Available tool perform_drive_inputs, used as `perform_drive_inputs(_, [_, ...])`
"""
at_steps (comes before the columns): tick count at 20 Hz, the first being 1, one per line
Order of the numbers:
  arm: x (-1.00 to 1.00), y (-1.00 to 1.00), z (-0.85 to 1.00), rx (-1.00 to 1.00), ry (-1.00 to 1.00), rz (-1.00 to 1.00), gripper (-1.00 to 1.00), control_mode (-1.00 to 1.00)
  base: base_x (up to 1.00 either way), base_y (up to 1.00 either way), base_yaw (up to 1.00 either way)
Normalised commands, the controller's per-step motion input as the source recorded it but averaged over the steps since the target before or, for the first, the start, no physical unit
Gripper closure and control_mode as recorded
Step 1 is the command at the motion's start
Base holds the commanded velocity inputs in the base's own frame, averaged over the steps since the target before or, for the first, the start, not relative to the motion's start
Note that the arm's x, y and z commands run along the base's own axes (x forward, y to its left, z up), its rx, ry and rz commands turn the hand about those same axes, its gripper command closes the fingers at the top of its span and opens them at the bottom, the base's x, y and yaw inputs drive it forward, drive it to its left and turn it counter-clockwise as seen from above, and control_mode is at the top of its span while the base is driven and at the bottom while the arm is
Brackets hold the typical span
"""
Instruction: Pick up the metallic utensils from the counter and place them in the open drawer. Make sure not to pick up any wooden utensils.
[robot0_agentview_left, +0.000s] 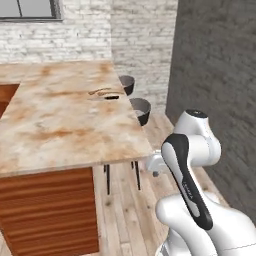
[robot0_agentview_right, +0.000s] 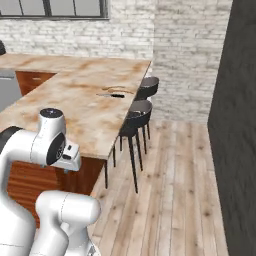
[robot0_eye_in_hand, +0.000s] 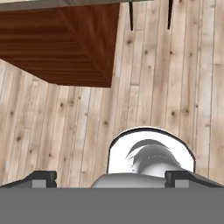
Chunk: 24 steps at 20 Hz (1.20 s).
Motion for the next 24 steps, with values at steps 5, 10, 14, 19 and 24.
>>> perform_drive_inputs(5, [0.0, 0.0, 0.0, 0.0, 0.0, 0.0, -1.0, 1.0, 0.66, -1.0, 0.19])
perform_drive_inputs(10, [0.0, 0.0, 0.0, 0.0, 0.0, 0.0, -1.0, 1.0, 0.34, -1.0, 0.35])
perform_drive_inputs(14, [0.0, 0.0, 0.0, 0.0, 0.0, 0.0, -1.0, 1.0, 0.39, -1.0, 0.49])
perform_drive_inputs(19, [0.0, 0.0, 0.0, 0.0, 0.0, 0.0, -1.0, 1.0, 0.84, -1.0, 0.53])
perform_drive_inputs(24, [0.0, 0.0, 0.0, 0.0, 0.0, 0.0, -1.0, 1.0, 0.83, -0.78, 0.67])
